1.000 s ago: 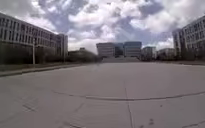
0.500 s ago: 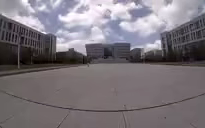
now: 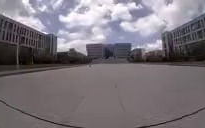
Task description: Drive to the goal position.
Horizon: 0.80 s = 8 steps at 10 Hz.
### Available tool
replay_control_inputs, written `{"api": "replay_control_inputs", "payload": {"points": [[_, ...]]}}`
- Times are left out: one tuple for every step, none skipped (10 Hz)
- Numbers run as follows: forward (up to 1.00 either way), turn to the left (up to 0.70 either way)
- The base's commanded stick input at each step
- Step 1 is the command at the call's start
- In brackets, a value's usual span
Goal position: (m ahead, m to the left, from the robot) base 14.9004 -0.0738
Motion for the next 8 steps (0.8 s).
{"api": "replay_control_inputs", "payload": {"points": [[0.7,0.0],[0.7,0.0],[0.7,0.0],[0.7,0.0],[0.7,0.0],[0.7,0.0],[0.7,0.0],[0.7,0.0]]}}
